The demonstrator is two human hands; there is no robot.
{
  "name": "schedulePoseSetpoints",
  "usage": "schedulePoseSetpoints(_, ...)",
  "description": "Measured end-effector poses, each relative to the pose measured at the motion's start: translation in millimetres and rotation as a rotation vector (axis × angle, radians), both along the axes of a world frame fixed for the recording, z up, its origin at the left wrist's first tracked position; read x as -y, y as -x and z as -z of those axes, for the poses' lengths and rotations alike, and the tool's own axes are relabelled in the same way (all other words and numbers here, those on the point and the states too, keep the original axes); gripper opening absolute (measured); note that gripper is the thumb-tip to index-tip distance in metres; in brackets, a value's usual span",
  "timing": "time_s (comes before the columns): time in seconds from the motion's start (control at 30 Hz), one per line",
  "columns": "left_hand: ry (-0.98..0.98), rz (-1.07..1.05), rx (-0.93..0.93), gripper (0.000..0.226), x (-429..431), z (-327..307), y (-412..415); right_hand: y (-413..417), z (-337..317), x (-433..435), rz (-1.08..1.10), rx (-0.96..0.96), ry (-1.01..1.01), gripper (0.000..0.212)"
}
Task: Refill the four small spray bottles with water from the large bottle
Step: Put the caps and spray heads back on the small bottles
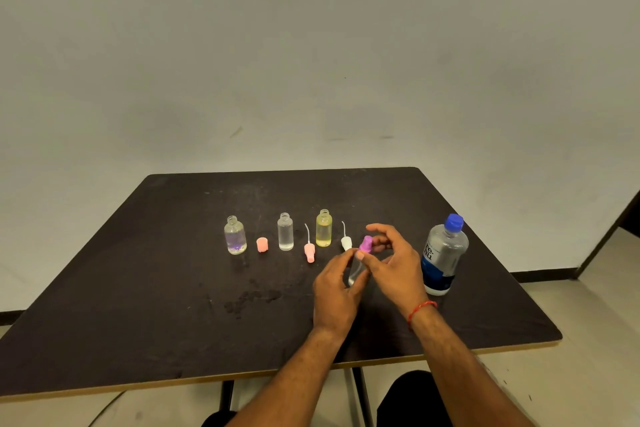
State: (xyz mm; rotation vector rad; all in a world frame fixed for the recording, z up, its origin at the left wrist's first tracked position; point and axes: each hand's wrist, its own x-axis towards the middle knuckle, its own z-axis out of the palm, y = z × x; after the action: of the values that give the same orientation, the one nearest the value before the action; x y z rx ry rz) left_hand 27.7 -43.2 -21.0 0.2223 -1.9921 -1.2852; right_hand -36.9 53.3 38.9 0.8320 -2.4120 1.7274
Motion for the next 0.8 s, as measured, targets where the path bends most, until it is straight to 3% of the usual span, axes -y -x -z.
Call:
schedulePoseSetpoints(0.17,-0.01,-0.001,-0.011,0.038,-0.5,-0.8,-0.3,3.8,1.8,-1.2,-0.065,0.017,-0.026,0.055)
schedulePoseSetpoints(0.4,0.017,-0.022,0.001,0.039,1.8,4.5,2.8,0.6,0.7,2.4,0.016,-0.022,-0.024,0.045)
schedulePoseSetpoints(0.63,0.017,-0.018,-0.001,0.038,2.0,4.6,2.5,6.9,3.2,1.2,-0.051,0.033,-0.037,0.054)
schedulePoseSetpoints(0.8,0.013,-0.019,0.008,0.04,2.1,4.5,2.8,7.2,5.4,1.6,-0.057,0.022,-0.044,0.048)
